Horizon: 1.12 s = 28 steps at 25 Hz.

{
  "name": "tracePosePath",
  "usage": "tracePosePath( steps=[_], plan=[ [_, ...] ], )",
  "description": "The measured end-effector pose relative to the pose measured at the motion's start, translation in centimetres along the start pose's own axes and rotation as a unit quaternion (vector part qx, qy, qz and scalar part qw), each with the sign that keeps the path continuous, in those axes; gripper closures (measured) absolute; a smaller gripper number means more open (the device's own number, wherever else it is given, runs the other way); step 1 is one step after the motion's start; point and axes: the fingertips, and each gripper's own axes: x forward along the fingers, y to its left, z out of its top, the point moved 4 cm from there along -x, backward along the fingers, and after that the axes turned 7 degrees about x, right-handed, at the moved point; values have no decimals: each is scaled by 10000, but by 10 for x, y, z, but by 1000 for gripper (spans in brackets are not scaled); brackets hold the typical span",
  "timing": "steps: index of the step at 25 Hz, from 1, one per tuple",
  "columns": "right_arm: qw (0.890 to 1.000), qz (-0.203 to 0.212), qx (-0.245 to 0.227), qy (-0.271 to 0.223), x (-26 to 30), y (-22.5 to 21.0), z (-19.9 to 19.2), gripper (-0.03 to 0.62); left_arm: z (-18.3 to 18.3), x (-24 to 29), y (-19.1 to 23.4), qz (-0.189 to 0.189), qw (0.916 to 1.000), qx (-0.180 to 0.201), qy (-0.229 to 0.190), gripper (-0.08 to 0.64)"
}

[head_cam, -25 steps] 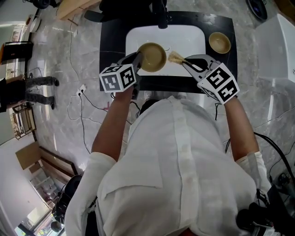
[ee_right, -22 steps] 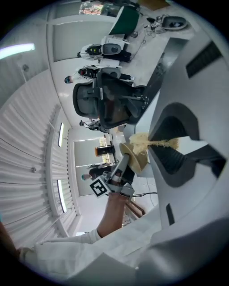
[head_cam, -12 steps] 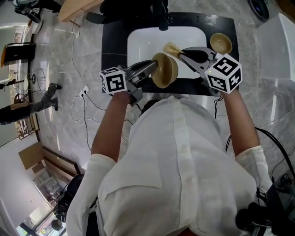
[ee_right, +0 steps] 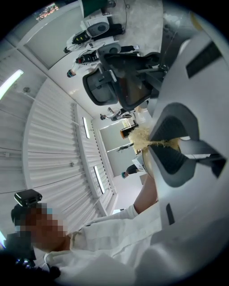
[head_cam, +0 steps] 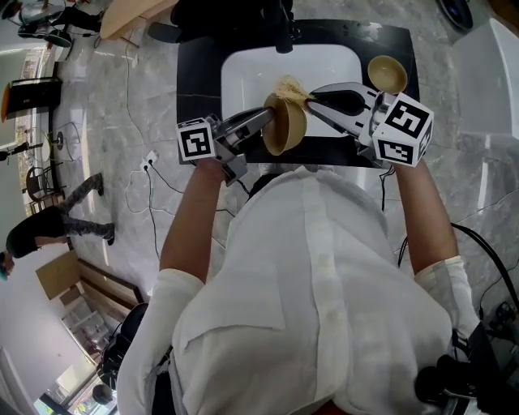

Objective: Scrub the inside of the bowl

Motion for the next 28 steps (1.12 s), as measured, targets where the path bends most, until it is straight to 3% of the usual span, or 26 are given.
tracePosePath(
  steps=[5, 10, 17, 22, 28],
  plan=[
    [9994, 225, -252, -73, -3, 13, 6, 566, 2, 2, 4, -235, 9987, -359, -288, 545],
    [9975, 655, -275, -69, -5, 30, 3, 566, 5, -1, 11, -191, 9970, -555, -503, 545],
    [9897, 1393, -271, 173, -2, 54, -14, 566, 12, -4, 10, -313, 9940, -681, -803, 545],
    [9837, 1705, -313, 478, 9, 60, -26, 566, 24, -7, 7, -561, 9890, -818, -1099, 545],
    [9851, 1431, -383, 876, 17, 50, -49, 566, 29, 0, -15, -1028, 9847, -810, -1147, 545]
  ],
)
